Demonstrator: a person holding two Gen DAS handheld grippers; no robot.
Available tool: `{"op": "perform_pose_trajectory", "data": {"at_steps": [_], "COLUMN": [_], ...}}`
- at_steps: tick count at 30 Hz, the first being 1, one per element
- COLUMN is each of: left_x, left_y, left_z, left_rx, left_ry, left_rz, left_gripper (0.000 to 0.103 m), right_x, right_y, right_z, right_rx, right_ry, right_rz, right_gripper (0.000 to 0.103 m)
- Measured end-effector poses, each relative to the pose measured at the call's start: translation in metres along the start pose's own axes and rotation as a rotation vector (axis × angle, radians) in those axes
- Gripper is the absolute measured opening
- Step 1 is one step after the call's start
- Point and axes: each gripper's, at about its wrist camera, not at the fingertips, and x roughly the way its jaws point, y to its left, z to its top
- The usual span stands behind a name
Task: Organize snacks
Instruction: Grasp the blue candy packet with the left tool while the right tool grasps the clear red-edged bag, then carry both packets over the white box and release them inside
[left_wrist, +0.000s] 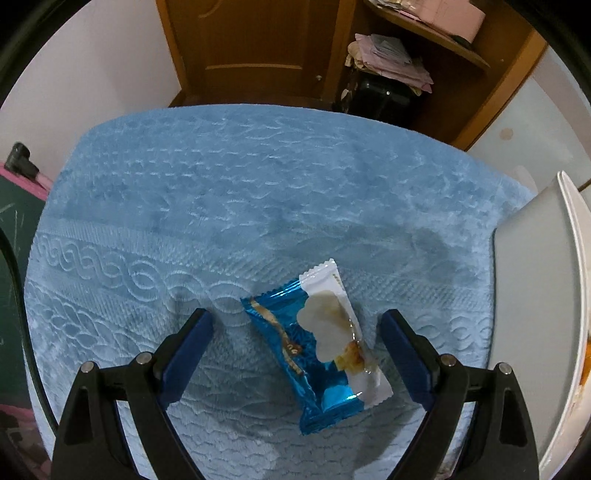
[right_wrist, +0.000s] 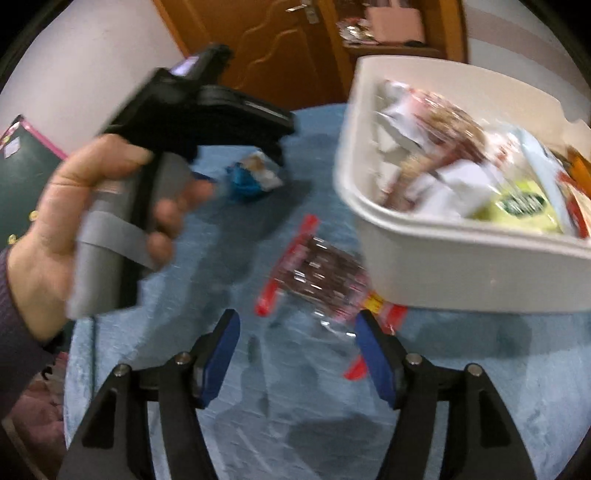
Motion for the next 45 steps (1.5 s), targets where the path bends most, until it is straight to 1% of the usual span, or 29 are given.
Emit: {"op": "perform_pose_trajectory", "data": {"at_steps": [3, 6, 9, 12, 16, 17, 18, 19, 20, 23, 24, 25, 26, 27, 28, 29, 30, 31, 32, 35, 39, 43, 45], "left_x": [0.003, 0.002, -0.002, -0.001, -0.004, -0.004, -0.004, -0.005, -0.005, -0.007, -0.007, -0.008, -0.009, -0.011, -0.013, -0.013, -0.014, -0.016, -0.017, -0.02, -0.026, -0.044, -0.058], "left_y": [-0.006, -0.005, 0.0, -0.002, 0.001, 0.002, 0.003, 0.003, 0.004, 0.003, 0.003, 0.003, 0.003, 0.003, 0.005, 0.006, 0.009, 0.012, 0.014, 0.026, 0.039, 0.053, 0.056], "left_z": [0.002, 0.0, -0.006, -0.007, -0.01, -0.011, -0.011, -0.011, -0.012, -0.01, -0.01, -0.009, -0.008, -0.008, -0.007, -0.005, -0.004, -0.004, -0.003, -0.002, -0.007, -0.025, -0.036], "left_rx": [0.027, 0.047, 0.055, 0.065, 0.087, 0.089, 0.092, 0.097, 0.103, 0.123, 0.124, 0.127, 0.129, 0.131, 0.133, 0.133, 0.129, 0.124, 0.118, 0.099, 0.077, 0.087, 0.103], "left_ry": [-0.011, -0.018, -0.026, -0.038, -0.05, -0.052, -0.053, -0.055, -0.056, -0.057, -0.056, -0.058, -0.063, -0.068, -0.072, -0.074, -0.072, -0.071, -0.067, -0.062, -0.048, -0.043, -0.057], "left_rz": [0.012, 0.007, -0.002, -0.006, -0.016, -0.02, -0.026, -0.029, -0.029, -0.029, -0.032, -0.035, -0.032, -0.032, -0.032, -0.029, -0.032, -0.033, -0.039, -0.067, -0.103, -0.124, -0.123], "left_gripper": [0.091, 0.09, 0.089, 0.089, 0.088, 0.088, 0.088, 0.088, 0.088, 0.088, 0.088, 0.085, 0.079, 0.077, 0.069, 0.061, 0.058, 0.051, 0.047, 0.038, 0.036, 0.036, 0.036], "right_x": [0.003, 0.004, 0.004, 0.012, 0.03, 0.034, 0.032, 0.036, 0.038, 0.045, 0.045, 0.047, 0.048, 0.052, 0.055, 0.049, 0.05, 0.05, 0.048, 0.047, 0.04, 0.02, 0.01], "right_y": [0.013, 0.017, 0.024, 0.035, 0.053, 0.058, 0.062, 0.067, 0.07, 0.075, 0.075, 0.073, 0.072, 0.07, 0.07, 0.069, 0.068, 0.067, 0.068, 0.065, 0.06, 0.057, 0.06], "right_z": [0.003, 0.004, 0.004, 0.002, -0.01, -0.014, -0.017, -0.019, -0.021, -0.021, -0.02, -0.018, -0.015, -0.012, -0.009, -0.006, -0.003, -0.001, 0.0, 0.004, 0.005, 0.006, 0.004], "right_rx": [-0.054, -0.095, -0.174, -0.284, -0.447, -0.484, -0.503, -0.532, -0.55, -0.584, -0.581, -0.572, -0.563, -0.55, -0.537, -0.522, -0.504, -0.485, -0.475, -0.434, -0.4, -0.355, -0.349], "right_ry": [-0.011, -0.021, -0.026, -0.042, -0.058, -0.076, -0.095, -0.107, -0.117, -0.135, -0.137, -0.137, -0.136, -0.133, -0.13, -0.128, -0.121, -0.104, -0.104, -0.102, -0.115, -0.131, -0.139], "right_rz": [-0.037, -0.038, -0.081, -0.196, -0.45, -0.506, -0.534, -0.587, -0.619, -0.692, -0.701, -0.702, -0.703, -0.705, -0.704, -0.697, -0.688, -0.674, -0.677, -0.673, -0.636, -0.546, -0.508], "right_gripper": [0.066, 0.066, 0.066, 0.066, 0.064, 0.064, 0.064, 0.064, 0.064, 0.064, 0.063, 0.062, 0.059, 0.058, 0.056, 0.049, 0.044, 0.035, 0.034, 0.032, 0.028, 0.027, 0.027]}}
